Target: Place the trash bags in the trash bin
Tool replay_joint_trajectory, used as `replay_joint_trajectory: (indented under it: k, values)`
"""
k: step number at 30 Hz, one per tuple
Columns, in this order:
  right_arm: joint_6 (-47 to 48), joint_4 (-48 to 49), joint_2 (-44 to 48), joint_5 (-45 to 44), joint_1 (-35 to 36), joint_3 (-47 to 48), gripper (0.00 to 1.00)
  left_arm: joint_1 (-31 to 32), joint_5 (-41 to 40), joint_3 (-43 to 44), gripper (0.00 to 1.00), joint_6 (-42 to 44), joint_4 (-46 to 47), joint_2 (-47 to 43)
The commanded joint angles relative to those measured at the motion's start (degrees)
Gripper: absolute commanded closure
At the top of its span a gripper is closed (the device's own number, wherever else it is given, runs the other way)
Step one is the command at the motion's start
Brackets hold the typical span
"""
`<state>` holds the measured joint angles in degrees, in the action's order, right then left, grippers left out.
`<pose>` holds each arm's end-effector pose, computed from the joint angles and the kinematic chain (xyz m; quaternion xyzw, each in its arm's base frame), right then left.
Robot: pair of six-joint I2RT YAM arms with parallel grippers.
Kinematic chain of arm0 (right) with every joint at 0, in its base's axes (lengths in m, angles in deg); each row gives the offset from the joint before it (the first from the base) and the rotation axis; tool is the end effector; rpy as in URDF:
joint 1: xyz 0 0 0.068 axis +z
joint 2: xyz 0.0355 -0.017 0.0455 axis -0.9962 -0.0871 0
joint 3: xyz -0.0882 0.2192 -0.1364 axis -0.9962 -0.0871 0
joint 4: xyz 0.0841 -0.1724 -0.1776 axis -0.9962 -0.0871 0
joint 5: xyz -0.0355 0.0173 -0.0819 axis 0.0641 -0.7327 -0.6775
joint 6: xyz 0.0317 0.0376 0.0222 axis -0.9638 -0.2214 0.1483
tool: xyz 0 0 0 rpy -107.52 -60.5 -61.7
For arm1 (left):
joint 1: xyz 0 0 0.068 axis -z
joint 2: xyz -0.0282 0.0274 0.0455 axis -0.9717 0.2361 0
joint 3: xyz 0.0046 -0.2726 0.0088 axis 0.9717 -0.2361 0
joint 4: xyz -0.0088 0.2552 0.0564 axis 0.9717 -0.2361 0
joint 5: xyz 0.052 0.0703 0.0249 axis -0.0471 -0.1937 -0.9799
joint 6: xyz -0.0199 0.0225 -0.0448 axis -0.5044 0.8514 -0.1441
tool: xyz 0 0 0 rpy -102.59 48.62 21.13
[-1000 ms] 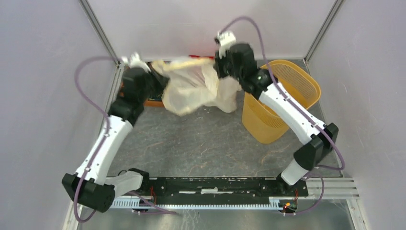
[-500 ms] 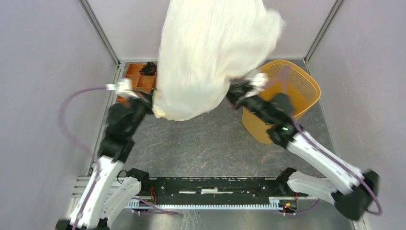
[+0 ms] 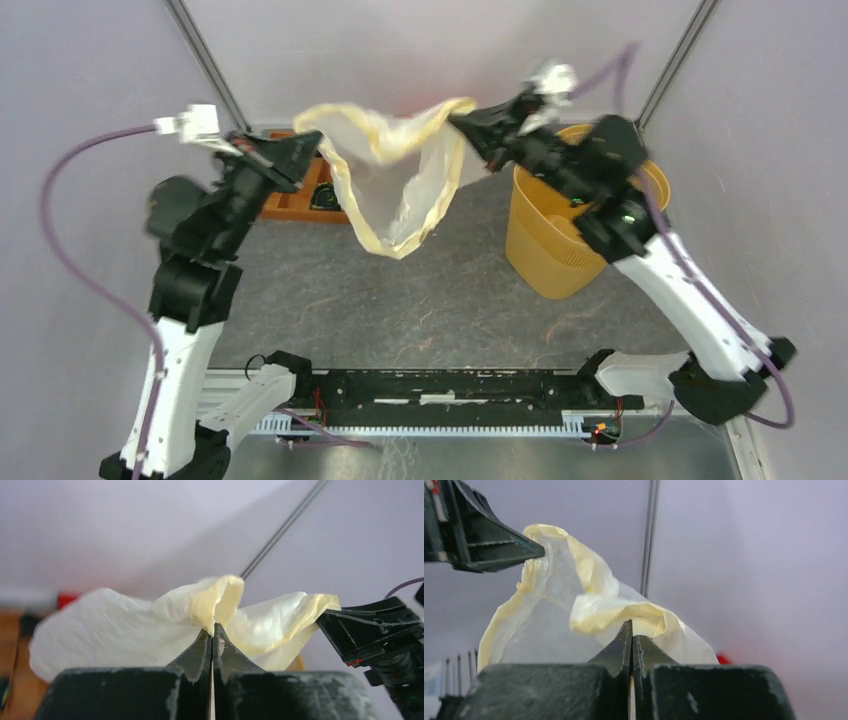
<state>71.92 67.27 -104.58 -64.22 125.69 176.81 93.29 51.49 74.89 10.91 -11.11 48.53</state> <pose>0.2039 0.1868 0.4959 -0.2989 0.5940 0.3531 0.6581 0.1480 -0.0502 0.4839 -0.0747 0.6797 -0.3758 0.6254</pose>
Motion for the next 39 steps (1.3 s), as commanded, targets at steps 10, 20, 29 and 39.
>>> replay_joint_trajectory:
  k: [10,20,29,39]
  values:
    - [-8.1,15.5,10.5,7.5,0.8,-41.8,0.99,-0.2,-8.2,-27.8,0.98,0.9,-12.7,-14.1]
    - [-1.4,2.9,4.7,7.4,1.0,-13.8,0.99,-0.2,-14.4,-7.5,0.98,10.2,-7.5,-13.8]
    - [-7.1,16.4,14.4,4.5,1.6,-30.3,0.99,-0.2,-18.4,-14.9,0.98,4.7,-5.7,-20.1]
    - [-10.9,13.8,10.8,7.4,1.6,-35.8,0.99,-0.2,-22.6,-13.4,0.98,11.0,-18.2,-21.4]
